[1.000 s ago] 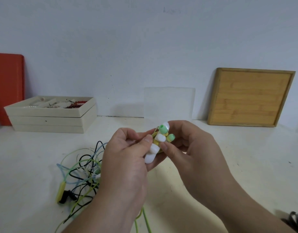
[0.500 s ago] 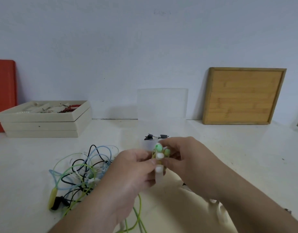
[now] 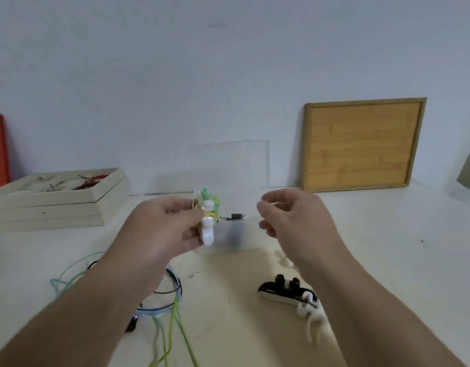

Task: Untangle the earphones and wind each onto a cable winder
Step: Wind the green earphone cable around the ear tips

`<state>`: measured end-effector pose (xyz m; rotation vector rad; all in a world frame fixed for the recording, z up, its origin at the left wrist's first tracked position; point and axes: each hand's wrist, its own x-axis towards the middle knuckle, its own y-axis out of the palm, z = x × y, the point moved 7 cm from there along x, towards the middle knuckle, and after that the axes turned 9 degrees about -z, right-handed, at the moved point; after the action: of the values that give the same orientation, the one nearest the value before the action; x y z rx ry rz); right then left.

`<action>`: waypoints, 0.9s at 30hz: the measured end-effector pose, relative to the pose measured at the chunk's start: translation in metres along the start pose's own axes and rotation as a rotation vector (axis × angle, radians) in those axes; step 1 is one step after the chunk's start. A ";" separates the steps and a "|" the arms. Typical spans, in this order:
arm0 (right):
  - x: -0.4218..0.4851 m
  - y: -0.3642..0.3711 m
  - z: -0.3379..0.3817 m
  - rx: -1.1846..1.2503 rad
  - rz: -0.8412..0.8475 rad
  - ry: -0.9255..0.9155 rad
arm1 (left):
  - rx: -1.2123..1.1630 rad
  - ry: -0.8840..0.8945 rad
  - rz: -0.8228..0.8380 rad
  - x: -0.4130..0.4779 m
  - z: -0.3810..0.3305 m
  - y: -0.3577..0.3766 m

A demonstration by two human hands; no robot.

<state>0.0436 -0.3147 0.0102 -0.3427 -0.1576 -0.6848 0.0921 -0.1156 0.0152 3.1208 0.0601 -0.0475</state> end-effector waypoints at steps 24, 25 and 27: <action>0.009 -0.027 -0.025 0.226 -0.180 0.312 | 1.358 0.315 0.218 0.078 0.007 0.131; 0.009 -0.027 -0.025 0.223 -0.177 0.305 | 1.349 0.323 0.183 0.080 0.006 0.128; 0.009 -0.025 -0.024 0.206 -0.157 0.282 | 1.349 0.337 0.118 0.082 0.003 0.121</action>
<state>0.0351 -0.3463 -0.0033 -0.0344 0.0142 -0.8569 0.1787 -0.2337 0.0122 4.3959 -0.2701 0.7472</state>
